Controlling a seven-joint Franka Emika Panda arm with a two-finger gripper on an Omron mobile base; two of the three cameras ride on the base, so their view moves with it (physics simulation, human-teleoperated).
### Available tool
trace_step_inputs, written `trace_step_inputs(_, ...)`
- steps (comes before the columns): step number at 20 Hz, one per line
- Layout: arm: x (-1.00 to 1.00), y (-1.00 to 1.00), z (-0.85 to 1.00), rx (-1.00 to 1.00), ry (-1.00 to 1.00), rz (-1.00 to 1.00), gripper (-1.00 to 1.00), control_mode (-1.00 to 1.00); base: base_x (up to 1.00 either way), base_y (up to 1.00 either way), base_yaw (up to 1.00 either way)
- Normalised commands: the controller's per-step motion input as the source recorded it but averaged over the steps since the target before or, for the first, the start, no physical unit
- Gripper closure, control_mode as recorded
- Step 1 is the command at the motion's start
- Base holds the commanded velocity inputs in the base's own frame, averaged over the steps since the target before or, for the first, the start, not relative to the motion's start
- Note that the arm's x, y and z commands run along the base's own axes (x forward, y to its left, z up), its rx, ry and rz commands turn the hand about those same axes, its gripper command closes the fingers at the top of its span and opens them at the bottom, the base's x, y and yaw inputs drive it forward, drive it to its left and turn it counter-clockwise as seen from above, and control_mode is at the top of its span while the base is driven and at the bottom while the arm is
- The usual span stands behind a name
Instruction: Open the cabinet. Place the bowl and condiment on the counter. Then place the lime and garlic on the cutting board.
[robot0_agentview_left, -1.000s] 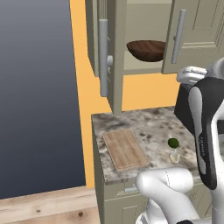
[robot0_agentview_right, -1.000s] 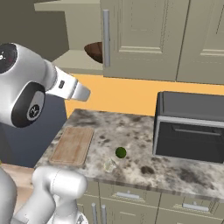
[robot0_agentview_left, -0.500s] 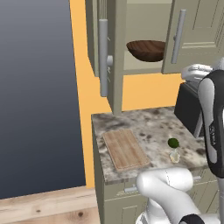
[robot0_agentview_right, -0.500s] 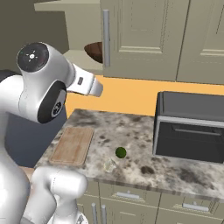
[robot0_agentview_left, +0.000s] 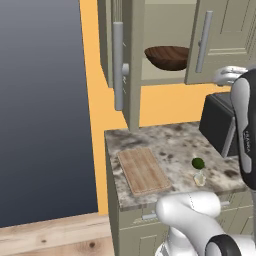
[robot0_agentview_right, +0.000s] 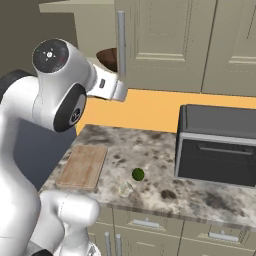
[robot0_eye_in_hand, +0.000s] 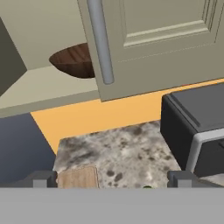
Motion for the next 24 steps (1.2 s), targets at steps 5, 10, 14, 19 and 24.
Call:
trace_step_inputs(5,0.65,0.0,0.0,0.04,-0.05,0.01,-1.0,-1.0,0.0,0.0,0.0)
trace_step_inputs(10,0.68,0.0,0.11,0.16,-0.06,0.03,-1.0,-1.0,0.0,0.0,0.0)
trace_step_inputs(14,0.54,0.0,0.39,0.01,0.0,0.0,-1.0,-1.0,0.0,0.0,0.0)
trace_step_inputs(19,0.59,0.0,0.11,0.0,0.0,0.01,-1.0,-1.0,0.0,0.0,0.0)
trace_step_inputs(24,0.54,-0.06,0.0,0.02,0.0,0.03,-1.0,-1.0,0.0,0.0,0.0)
